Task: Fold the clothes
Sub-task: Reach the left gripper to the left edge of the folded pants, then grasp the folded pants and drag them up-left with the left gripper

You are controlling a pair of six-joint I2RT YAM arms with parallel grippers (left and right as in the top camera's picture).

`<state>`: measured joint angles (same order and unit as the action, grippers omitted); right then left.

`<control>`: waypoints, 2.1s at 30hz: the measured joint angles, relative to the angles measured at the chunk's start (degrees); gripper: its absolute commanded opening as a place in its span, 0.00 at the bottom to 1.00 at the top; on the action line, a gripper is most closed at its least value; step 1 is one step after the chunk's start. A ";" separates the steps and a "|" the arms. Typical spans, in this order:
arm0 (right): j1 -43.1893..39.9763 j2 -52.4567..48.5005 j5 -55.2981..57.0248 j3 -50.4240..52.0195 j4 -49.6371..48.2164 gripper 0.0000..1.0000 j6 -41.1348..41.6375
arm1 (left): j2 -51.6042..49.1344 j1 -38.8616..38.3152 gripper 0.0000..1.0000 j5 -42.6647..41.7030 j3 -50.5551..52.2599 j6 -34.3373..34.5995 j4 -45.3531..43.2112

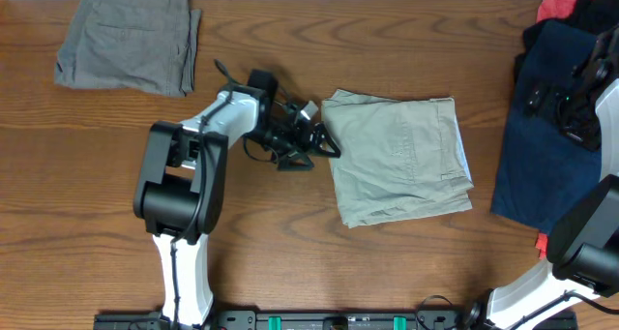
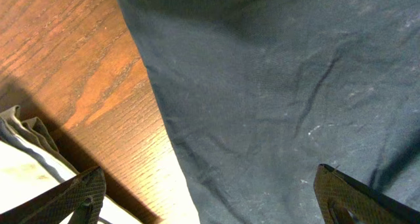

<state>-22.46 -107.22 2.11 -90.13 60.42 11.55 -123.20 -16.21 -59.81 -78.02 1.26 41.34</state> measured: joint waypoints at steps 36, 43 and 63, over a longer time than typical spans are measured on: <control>0.02 0.00 0.02 0.00 0.00 0.99 0.00 | -0.15 -6.97 0.06 13.77 1.40 24.26 -14.80; 0.02 0.00 0.00 0.00 0.00 0.99 0.00 | -0.15 1.14 0.06 14.75 0.50 23.21 -12.94; 0.02 0.00 0.02 0.00 0.00 0.99 0.00 | -0.42 18.73 0.06 41.35 -21.09 4.72 7.10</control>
<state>-22.44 -107.22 2.13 -90.13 60.42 11.55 -123.61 2.52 -18.46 -99.11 5.98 48.45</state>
